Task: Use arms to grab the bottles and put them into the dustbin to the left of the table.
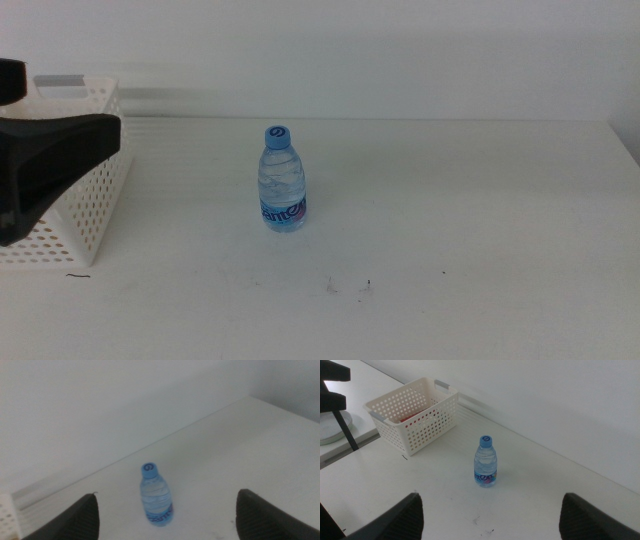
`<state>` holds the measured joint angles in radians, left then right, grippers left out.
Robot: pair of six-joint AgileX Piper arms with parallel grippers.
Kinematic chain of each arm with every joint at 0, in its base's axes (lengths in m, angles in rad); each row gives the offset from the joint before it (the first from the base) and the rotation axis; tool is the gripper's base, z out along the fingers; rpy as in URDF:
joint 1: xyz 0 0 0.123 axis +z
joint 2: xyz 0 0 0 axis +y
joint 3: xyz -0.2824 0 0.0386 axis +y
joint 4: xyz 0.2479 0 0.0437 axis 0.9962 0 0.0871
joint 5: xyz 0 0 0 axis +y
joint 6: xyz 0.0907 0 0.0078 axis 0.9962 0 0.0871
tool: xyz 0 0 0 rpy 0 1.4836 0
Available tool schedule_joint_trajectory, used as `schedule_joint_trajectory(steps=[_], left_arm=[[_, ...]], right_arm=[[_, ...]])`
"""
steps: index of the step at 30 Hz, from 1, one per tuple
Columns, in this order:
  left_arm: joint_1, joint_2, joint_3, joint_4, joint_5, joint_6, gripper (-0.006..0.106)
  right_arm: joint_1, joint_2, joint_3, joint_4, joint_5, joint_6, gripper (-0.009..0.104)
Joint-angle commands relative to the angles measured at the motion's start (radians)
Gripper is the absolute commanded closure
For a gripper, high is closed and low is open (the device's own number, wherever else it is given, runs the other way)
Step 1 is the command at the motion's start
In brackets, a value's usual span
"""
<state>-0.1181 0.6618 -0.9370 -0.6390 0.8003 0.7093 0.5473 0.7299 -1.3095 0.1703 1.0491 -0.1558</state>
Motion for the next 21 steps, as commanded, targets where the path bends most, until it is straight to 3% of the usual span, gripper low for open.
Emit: schedule_joint_trajectory(steps=[1, 4, 6, 10, 13, 16, 19, 21], left_arm=[[-0.002, -0.002, 0.001, 0.023, -0.024, -0.004, 0.007], [-0.002, -0.002, 0.009, 0.130, -0.048, -0.004, 0.007], [-0.002, 0.000, 0.011, 0.154, -0.058, -0.040, 0.007], [-0.012, 0.000, 0.054, 0.235, -0.109, -0.265, 0.007], [-0.055, 0.000, 0.089, 0.408, -0.190, -0.575, 0.007], [-0.142, 0.013, 0.100, 0.647, -0.240, -0.881, 0.007], [-0.266, 0.059, 0.100, 0.848, -0.318, -0.988, 0.007], [-0.331, 0.105, 0.098, 0.890, -0.381, -1.014, 0.007]], right_arm=[[0.005, 0.004, -0.007, 0.000, -0.011, 0.001, 0.003], [0.005, 0.004, -0.007, 0.000, -0.011, 0.001, 0.003], [0.005, 0.004, -0.007, 0.000, -0.011, 0.001, 0.003], [0.005, 0.004, -0.007, 0.004, -0.011, 0.001, 0.003], [0.005, 0.004, -0.007, 0.004, -0.011, 0.001, 0.003], [0.005, 0.004, -0.007, 0.004, -0.011, 0.001, 0.003], [0.005, 0.004, -0.007, 0.004, -0.011, 0.001, 0.003], [0.005, 0.004, -0.007, 0.004, -0.011, 0.001, 0.003]])
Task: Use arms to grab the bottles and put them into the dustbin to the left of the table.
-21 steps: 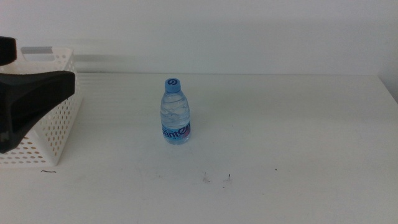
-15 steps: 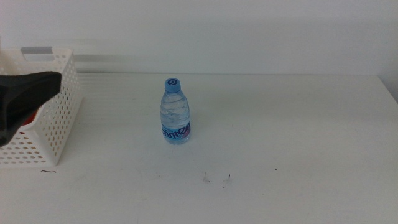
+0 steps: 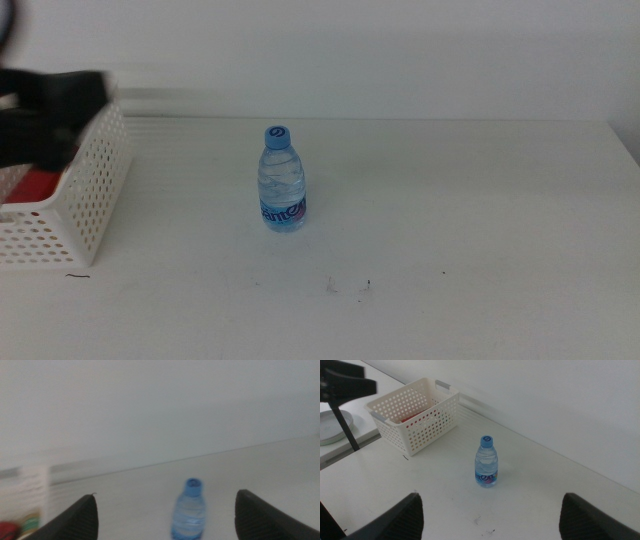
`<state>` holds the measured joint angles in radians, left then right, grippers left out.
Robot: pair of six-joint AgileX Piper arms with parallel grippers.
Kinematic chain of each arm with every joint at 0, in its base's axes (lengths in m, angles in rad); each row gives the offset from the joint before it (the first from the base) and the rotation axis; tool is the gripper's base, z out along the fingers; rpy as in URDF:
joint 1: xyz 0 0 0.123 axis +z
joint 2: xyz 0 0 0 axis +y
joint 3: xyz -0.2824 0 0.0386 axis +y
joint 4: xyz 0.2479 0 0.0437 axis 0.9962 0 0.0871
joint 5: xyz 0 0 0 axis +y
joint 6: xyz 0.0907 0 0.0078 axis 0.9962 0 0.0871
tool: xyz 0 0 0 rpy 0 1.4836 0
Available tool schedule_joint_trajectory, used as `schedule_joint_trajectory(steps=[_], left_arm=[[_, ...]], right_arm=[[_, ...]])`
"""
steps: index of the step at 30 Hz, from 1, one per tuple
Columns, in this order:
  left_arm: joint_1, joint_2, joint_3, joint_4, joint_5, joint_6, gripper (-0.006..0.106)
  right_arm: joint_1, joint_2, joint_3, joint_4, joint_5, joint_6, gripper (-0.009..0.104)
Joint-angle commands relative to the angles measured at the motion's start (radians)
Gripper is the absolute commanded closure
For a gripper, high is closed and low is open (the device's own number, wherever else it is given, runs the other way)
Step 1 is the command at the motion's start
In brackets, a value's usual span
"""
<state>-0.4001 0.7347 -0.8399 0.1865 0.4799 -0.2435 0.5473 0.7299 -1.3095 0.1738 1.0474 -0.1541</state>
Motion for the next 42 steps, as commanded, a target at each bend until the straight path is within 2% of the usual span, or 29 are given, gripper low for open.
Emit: schedule_joint_trajectory(steps=[1, 4, 8, 10, 12, 15, 18, 26, 33, 34, 36, 38, 42], left_arm=[[-0.063, 0.049, -0.002, 0.069, -0.071, -0.072, 0.007], [-0.070, 0.088, -0.002, 0.031, -0.069, -0.048, 0.007], [-0.070, 0.115, 0.009, -0.115, -0.069, 0.206, 0.007], [-0.070, 0.117, 0.031, -0.169, -0.104, 0.265, 0.007], [-0.070, 0.117, 0.092, -0.186, -0.214, 0.271, 0.007], [-0.070, 0.115, 0.219, -0.186, -0.474, 0.271, 0.007], [-0.070, 0.115, 0.336, -0.180, -0.609, 0.271, 0.007], [-0.070, 0.117, 0.471, -0.186, -0.599, 0.257, 0.007], [-0.070, 0.117, 0.480, -0.186, -0.595, 0.235, 0.007], [-0.070, 0.117, 0.480, -0.217, -0.569, 0.235, 0.007], [-0.070, 0.120, 0.480, -0.186, -0.588, 0.244, 0.007], [-0.070, 0.135, 0.498, -0.130, -0.684, 0.244, 0.007], [-0.070, 0.225, 0.587, -0.128, -0.985, 0.214, 0.007]], right_arm=[[0.005, 0.004, -0.007, 0.000, -0.009, -0.001, 0.003], [0.005, 0.004, -0.007, 0.000, -0.009, -0.001, 0.003], [0.005, 0.004, -0.007, 0.000, -0.009, -0.001, 0.003], [0.005, 0.004, -0.007, 0.000, -0.009, -0.001, 0.003], [0.005, 0.004, -0.007, 0.000, -0.009, -0.001, 0.003], [0.005, 0.004, -0.007, 0.000, -0.009, -0.001, 0.003], [0.005, 0.004, -0.007, 0.000, -0.009, -0.001, 0.003], [0.005, 0.004, -0.007, 0.000, -0.009, -0.001, 0.003], [0.005, 0.004, -0.007, 0.000, -0.009, -0.001, 0.003], [0.005, 0.004, -0.007, 0.000, -0.009, -0.001, 0.003], [0.005, 0.004, -0.007, 0.000, -0.009, -0.001, 0.003], [0.005, 0.004, -0.007, 0.000, -0.009, -0.001, 0.003], [0.005, 0.004, -0.007, 0.000, -0.009, -0.001, 0.003]])
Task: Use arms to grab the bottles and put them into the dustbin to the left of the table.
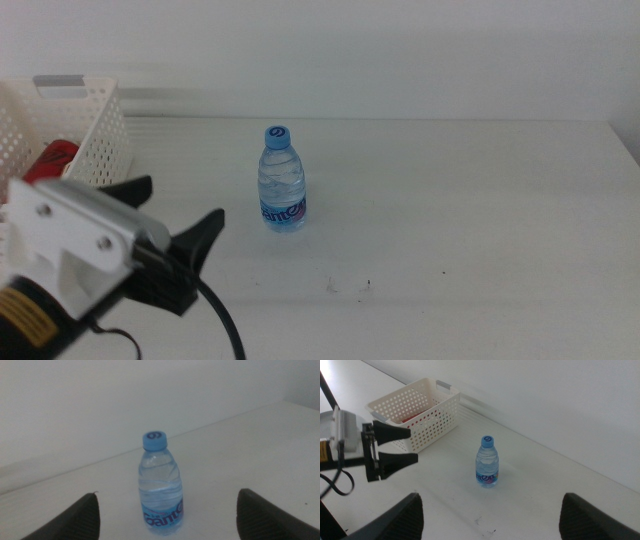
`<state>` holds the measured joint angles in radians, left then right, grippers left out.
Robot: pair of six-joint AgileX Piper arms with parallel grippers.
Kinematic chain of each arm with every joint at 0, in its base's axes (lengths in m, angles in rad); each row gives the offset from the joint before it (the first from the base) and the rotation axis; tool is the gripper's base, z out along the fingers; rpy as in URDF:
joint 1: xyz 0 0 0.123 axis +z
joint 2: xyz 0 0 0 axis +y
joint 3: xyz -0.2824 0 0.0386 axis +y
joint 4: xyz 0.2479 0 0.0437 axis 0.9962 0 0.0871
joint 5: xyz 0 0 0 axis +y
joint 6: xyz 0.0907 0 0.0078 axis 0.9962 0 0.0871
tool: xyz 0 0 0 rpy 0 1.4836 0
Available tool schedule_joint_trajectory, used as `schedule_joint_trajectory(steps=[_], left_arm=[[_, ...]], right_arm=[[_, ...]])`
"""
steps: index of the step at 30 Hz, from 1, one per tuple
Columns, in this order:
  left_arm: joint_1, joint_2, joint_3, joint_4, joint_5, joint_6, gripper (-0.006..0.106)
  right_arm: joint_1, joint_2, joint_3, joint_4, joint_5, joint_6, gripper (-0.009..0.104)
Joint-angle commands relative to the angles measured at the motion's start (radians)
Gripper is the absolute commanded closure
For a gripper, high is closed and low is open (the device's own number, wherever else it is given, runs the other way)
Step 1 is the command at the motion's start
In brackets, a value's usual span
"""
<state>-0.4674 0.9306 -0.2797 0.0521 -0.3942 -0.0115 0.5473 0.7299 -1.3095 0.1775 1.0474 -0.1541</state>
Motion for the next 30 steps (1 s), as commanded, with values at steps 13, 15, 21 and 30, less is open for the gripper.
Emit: schedule_joint_trajectory(steps=[13, 15, 21, 30], left_arm=[[-0.001, 0.354, 0.080, 0.000, -0.476, -0.026, 0.007], [-0.001, 0.418, 0.080, -0.004, -0.536, -0.030, 0.007], [0.004, 0.642, 0.066, 0.011, -0.779, -0.093, 0.007], [0.161, 0.816, -0.100, 0.309, -0.730, -0.177, 0.007]], right_arm=[[0.005, 0.004, -0.007, -0.004, -0.009, -0.001, 0.003], [0.005, 0.004, -0.007, -0.004, -0.009, -0.001, 0.003], [0.005, 0.004, -0.007, -0.004, -0.009, -0.001, 0.003], [0.005, 0.004, -0.007, -0.004, -0.009, -0.001, 0.003]])
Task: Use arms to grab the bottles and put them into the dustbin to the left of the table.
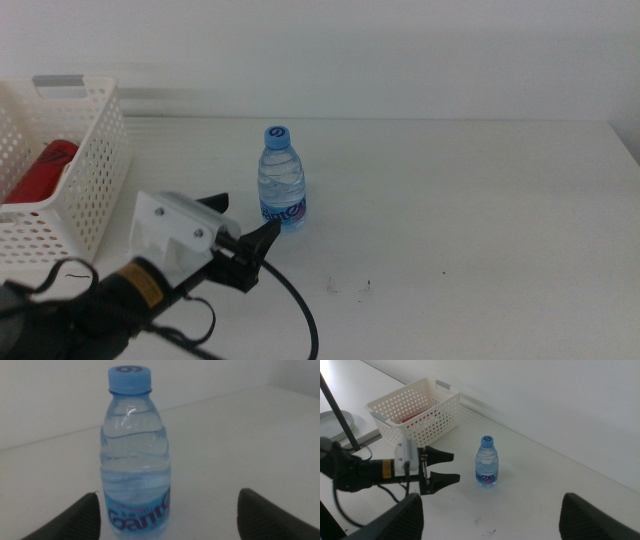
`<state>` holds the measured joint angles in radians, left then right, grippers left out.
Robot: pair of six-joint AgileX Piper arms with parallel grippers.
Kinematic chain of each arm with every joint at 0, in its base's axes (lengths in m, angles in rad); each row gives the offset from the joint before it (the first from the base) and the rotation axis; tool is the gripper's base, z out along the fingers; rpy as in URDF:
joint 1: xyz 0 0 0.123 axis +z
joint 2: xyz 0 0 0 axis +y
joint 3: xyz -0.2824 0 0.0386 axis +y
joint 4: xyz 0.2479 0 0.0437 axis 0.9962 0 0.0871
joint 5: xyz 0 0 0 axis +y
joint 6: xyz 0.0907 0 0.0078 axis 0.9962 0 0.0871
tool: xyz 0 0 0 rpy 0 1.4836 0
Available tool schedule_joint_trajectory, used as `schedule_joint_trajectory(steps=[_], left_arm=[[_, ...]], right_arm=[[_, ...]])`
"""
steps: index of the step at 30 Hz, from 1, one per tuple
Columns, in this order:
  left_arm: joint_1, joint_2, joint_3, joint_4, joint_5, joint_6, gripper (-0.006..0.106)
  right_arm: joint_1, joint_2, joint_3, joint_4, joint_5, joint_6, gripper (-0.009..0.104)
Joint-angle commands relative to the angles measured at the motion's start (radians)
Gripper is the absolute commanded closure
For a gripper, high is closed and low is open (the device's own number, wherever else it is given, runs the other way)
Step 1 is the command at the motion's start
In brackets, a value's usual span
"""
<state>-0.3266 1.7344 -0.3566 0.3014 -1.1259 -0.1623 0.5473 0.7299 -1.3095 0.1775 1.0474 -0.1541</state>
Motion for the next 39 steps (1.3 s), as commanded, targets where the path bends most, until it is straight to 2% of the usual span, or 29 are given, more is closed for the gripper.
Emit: schedule_joint_trajectory(steps=[1, 6, 13, 18, 39], left_arm=[[0.028, 0.022, -0.048, 0.086, 0.023, -0.026, 0.007], [0.028, 0.054, -0.159, 0.098, 0.117, -0.030, 0.007], [0.028, 0.136, -0.235, 0.059, 0.117, -0.038, 0.007], [0.028, 0.188, -0.278, 0.090, 0.111, -0.057, 0.007], [0.028, 0.376, -0.493, 0.099, 0.113, -0.109, 0.007]], right_arm=[[0.005, 0.004, -0.007, -0.004, -0.009, -0.001, 0.003], [0.005, 0.004, -0.007, -0.004, -0.007, -0.001, 0.003], [0.005, 0.004, -0.007, -0.004, -0.007, -0.001, 0.003], [0.005, 0.004, -0.007, -0.004, -0.007, -0.001, 0.003], [0.005, 0.004, -0.007, -0.004, -0.007, -0.001, 0.003]])
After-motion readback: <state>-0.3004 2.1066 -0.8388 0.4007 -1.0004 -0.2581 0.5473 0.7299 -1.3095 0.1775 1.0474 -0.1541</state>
